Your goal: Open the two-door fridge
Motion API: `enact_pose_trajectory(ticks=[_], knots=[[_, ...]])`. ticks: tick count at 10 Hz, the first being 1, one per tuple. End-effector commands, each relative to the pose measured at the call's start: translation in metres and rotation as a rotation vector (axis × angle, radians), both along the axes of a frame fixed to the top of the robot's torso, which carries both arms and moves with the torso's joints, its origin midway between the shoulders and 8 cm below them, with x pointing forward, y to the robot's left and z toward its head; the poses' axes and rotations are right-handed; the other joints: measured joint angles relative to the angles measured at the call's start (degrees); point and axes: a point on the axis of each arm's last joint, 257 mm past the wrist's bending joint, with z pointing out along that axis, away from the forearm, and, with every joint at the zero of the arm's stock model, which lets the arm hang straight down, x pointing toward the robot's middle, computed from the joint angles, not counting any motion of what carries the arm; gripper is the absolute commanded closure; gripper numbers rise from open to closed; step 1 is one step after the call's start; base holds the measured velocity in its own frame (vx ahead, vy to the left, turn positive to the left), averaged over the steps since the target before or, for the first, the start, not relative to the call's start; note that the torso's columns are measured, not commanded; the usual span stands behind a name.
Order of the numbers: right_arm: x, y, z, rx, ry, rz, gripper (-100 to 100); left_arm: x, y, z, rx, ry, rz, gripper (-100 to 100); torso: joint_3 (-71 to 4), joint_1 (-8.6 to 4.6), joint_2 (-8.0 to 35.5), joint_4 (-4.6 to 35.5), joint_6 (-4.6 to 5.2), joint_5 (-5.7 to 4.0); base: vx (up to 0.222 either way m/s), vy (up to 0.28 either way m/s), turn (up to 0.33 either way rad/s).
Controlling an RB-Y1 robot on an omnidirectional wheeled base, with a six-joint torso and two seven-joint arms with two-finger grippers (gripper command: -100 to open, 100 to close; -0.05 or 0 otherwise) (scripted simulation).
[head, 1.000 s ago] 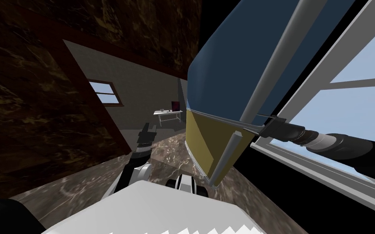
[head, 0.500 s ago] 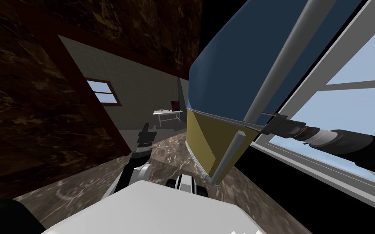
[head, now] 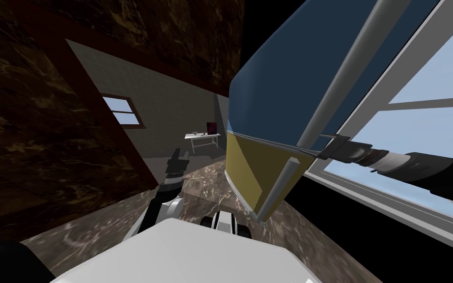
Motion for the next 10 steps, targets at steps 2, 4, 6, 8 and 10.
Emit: enact_pose_trajectory(ticks=[2, 4, 6, 8, 10], knots=[[0.000, -0.001, 0.000, 0.003, 0.001, -0.002, 100, 0.000, 0.000, 0.000, 0.000, 0.000, 0.000, 0, -0.02, -0.14, -0.03, -0.01, 0.00, -0.05, -0.001, 0.003, 0.000], [0.003, -0.009, 0.001, 0.003, 0.001, -0.030, 100, 0.000, 0.000, 0.000, 0.000, 0.000, 0.000, 0, 0.06, 0.35, 0.05, -0.07, 0.05, -0.03, -0.029, 0.185, -0.061], [0.009, -0.027, 0.002, 0.003, 0.003, -0.085, 100, 0.000, 0.000, 0.000, -0.001, 0.000, 0.000, 0, -0.03, 0.52, -0.09, -0.12, -0.10, 0.06, -0.043, 0.356, -0.116], [0.011, -0.036, 0.002, 0.003, 0.003, -0.113, 100, 0.000, 0.000, 0.000, 0.000, 0.000, 0.000, 0, -0.22, 0.23, -0.29, -0.15, -0.37, 0.13, -0.081, 0.306, -0.071], [0.014, -0.045, 0.003, 0.003, 0.004, -0.140, 100, 0.000, 0.000, 0.000, 0.000, 0.000, 0.000, 0, -0.33, 0.41, -0.48, -0.16, -0.30, 0.17, -0.043, 0.305, -0.089]])
